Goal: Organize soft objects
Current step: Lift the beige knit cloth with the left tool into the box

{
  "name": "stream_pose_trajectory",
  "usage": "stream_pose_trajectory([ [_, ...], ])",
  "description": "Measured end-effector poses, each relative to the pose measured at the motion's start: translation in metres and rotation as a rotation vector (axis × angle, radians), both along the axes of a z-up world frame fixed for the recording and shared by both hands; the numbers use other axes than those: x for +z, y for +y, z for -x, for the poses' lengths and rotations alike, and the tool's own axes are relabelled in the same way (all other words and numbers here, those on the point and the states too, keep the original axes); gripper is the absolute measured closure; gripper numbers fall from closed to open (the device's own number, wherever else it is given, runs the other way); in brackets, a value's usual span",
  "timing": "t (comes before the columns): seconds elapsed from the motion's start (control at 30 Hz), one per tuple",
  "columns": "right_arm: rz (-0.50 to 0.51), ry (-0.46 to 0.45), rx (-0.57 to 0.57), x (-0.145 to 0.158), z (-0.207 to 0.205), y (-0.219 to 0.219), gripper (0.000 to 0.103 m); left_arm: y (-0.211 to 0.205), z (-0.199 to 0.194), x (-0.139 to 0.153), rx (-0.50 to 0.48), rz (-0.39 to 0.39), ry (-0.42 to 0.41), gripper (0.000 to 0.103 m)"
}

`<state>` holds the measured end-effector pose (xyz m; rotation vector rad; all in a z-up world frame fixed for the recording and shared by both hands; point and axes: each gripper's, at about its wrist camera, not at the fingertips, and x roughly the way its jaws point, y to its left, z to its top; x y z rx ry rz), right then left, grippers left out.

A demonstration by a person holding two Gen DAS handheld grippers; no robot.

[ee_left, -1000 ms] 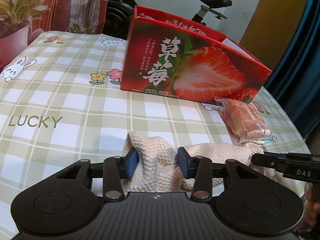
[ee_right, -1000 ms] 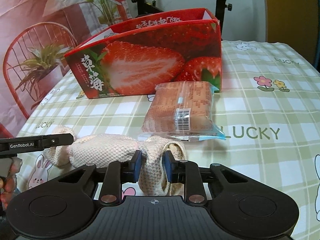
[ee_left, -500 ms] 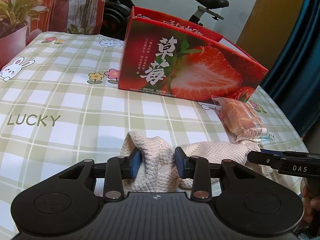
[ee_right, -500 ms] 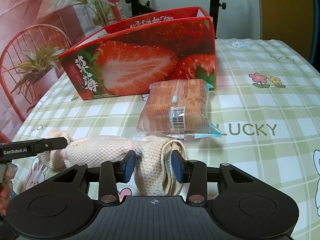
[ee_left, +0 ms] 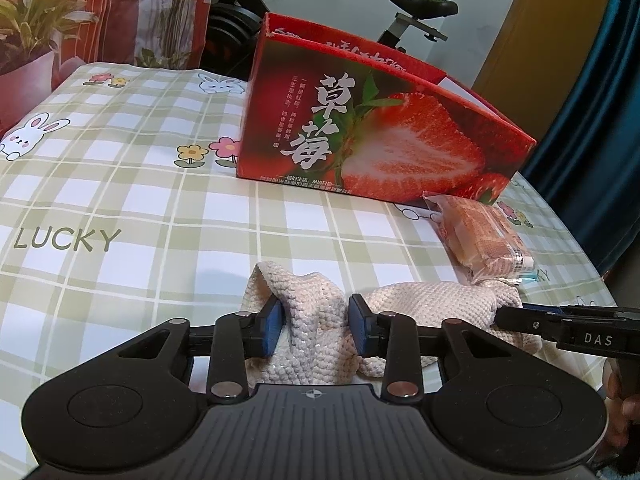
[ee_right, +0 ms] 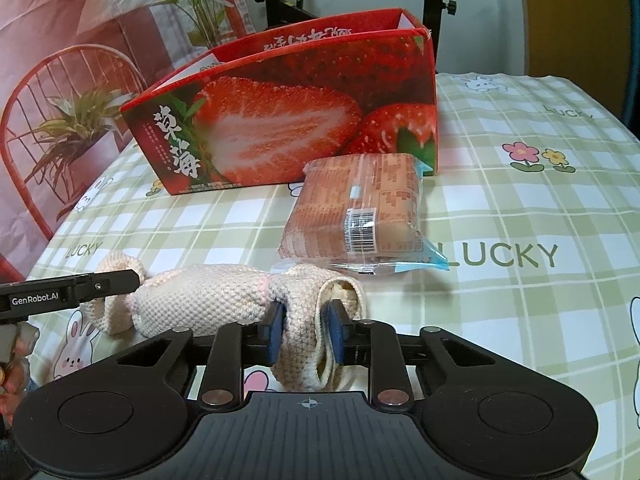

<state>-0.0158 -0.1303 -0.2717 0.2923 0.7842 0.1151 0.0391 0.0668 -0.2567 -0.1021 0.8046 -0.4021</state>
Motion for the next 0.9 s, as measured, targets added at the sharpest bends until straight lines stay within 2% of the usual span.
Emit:
stream_pose_trajectory([
  [0.1,-0.018,-0.005,0.012,0.002,0.001,0.0,0.086,0.0,0.002,0.004,0.0,-0.015,-0.013,0.083],
  [0.4,-0.084,-0.077,0.08,0.023,0.001,0.008,0.087,0.025,0.005,0.034,0.07,0.028,-0.097,0.084],
  [0.67,-0.071,-0.228,0.145,0.075,-0.019,0.014,0.087,0.037,-0.013,0.086,0.117,0.092,-0.215,0.084],
  [0.9,0.007,-0.355,0.136,0.13,-0.06,-0.004,0.087,0.007,-0.058,0.133,0.071,0.084,-0.331,0.084],
])
